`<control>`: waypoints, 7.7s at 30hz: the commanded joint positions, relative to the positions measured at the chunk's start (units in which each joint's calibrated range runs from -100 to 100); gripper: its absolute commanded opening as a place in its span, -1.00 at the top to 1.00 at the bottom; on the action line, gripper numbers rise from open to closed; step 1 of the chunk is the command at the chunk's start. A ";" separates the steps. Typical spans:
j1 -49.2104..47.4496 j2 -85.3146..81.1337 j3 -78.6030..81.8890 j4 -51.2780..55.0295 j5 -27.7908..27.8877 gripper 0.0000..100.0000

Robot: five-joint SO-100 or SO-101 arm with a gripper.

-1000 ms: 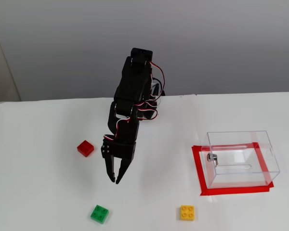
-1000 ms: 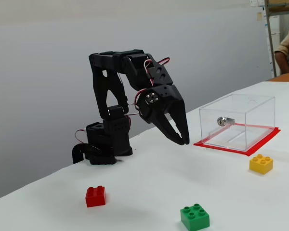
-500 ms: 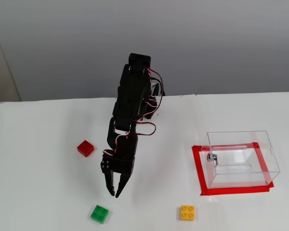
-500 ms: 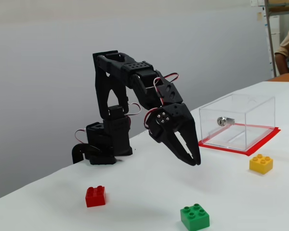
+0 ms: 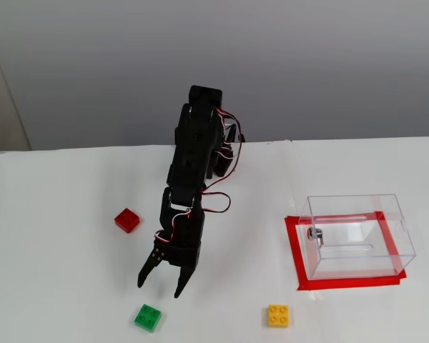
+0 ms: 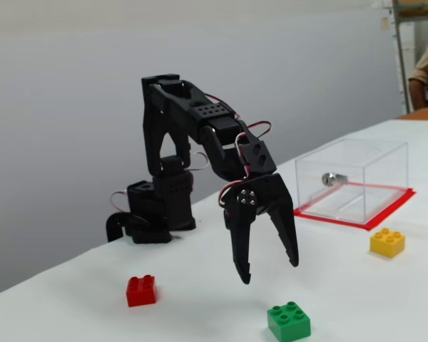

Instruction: Pick the green lego brick and place it into the transparent box

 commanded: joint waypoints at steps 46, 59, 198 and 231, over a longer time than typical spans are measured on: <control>2.96 20.13 -13.34 -14.56 0.29 0.25; 2.81 20.13 -13.34 -14.56 0.29 0.85; -81.70 -17.38 4.65 -14.47 -0.23 0.55; -76.82 -22.13 5.56 -13.69 -0.18 0.97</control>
